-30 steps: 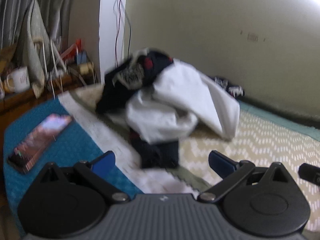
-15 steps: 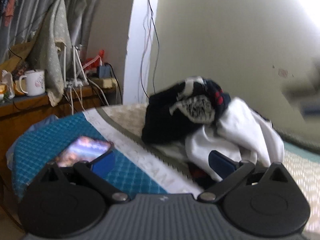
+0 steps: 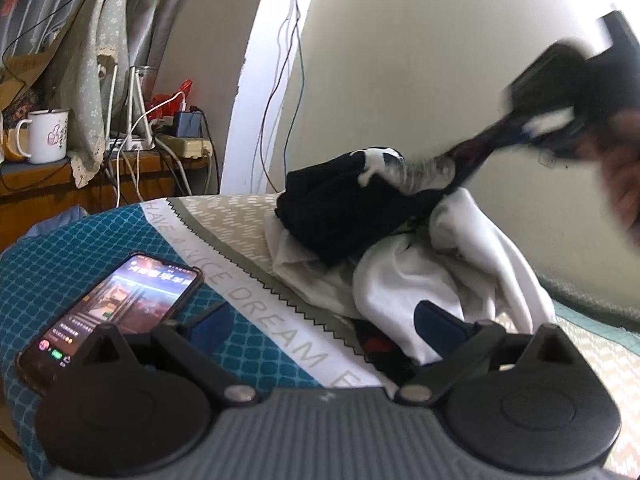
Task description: Fold small clothes
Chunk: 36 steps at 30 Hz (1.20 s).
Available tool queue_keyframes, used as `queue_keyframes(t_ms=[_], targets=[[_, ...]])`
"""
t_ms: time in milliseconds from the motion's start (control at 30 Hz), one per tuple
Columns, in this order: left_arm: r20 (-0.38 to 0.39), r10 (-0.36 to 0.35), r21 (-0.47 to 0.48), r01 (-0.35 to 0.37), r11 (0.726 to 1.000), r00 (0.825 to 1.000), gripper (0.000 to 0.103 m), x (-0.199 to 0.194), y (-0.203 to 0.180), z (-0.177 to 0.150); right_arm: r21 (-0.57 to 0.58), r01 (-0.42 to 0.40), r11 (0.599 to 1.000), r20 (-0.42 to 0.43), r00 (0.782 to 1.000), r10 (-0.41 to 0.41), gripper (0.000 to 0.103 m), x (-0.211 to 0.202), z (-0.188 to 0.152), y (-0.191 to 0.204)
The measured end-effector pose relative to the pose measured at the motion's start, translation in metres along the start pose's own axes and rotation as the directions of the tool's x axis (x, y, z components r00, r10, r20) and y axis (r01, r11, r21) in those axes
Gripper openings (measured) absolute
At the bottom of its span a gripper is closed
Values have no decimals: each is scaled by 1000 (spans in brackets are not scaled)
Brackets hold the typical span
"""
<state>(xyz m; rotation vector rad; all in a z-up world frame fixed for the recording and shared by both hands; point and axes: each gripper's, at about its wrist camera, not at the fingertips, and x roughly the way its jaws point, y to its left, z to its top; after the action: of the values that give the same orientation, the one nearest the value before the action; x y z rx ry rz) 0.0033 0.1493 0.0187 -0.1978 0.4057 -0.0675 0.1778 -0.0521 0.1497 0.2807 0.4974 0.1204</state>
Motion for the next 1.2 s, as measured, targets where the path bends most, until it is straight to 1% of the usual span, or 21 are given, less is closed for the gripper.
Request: queue_keyframes(t_ms=[133,267,300,367,400,467,500,533,567,600,633,667,700,800,867,933,1067,1100,1133,1167,1200], targets=[[14,-8,20,8,1000,1000,100,-1,-3,0,49,54,997,130,990,-60,0,-65,29,-34],[13,-22,-18,22,1000,1000,100,-1,4,2,80,96,992,222,969,-112,0,-125,30,-60],[16,-24,-25,25,999,1000,100,-2,6,3,93,109,990,266,955,-130,0,-141,28,-68],[25,-23,8,23,1000,999,100,-2,4,5,70,189,980,433,879,-200,0,-191,26,-77],[36,-21,46,20,999,999,99,-2,-1,6,85,205,975,485,846,-221,0,-218,24,-83],[68,-28,124,19,992,997,99,-5,-10,11,115,212,970,531,812,-241,0,-258,24,-95],[80,-35,152,22,988,996,99,-6,-13,13,84,236,968,533,810,-244,0,-274,23,-96],[93,-45,169,28,985,995,99,-6,-14,17,52,253,966,510,825,-244,0,-281,21,-96],[93,-47,176,30,984,995,99,-6,-13,22,26,247,969,461,857,-231,0,-284,16,-98],[90,-47,168,32,985,995,99,-6,-10,26,10,221,975,406,890,-206,19,-282,8,-101],[86,-45,150,32,988,995,99,-7,-4,31,1,189,982,355,918,-177,51,-277,-3,-102],[80,-41,130,31,991,996,99,-8,2,34,10,183,983,306,935,-177,70,-269,-17,-104],[76,-37,117,28,993,996,99,-9,7,37,7,168,986,278,947,-163,77,-262,-32,-103],[65,-23,101,16,995,998,99,-13,21,41,-99,128,987,154,982,-112,77,-212,-76,-93],[62,-25,113,18,993,998,99,-17,26,42,-135,128,983,88,989,-117,77,-171,-89,-92],[69,-26,132,17,991,997,99,-21,32,42,-118,135,984,17,991,-134,77,-124,-93,-100],[77,-15,129,5,992,997,99,-29,40,43,19,153,988,-98,984,-150,77,-47,-88,-128],[73,-10,122,1,993,997,99,-29,41,44,86,137,987,-128,984,-126,63,-36,-89,-138],[68,-4,116,-4,993,998,99,-29,42,44,164,109,980,-154,984,-84,22,-25,-89,-145],[67,1,114,-8,993,998,99,-29,43,45,247,85,965,-178,983,-41,5,-17,-90,-151],[69,6,115,-14,993,998,99,-30,44,45,325,57,944,-171,985,0,5,-23,-83,-157]])
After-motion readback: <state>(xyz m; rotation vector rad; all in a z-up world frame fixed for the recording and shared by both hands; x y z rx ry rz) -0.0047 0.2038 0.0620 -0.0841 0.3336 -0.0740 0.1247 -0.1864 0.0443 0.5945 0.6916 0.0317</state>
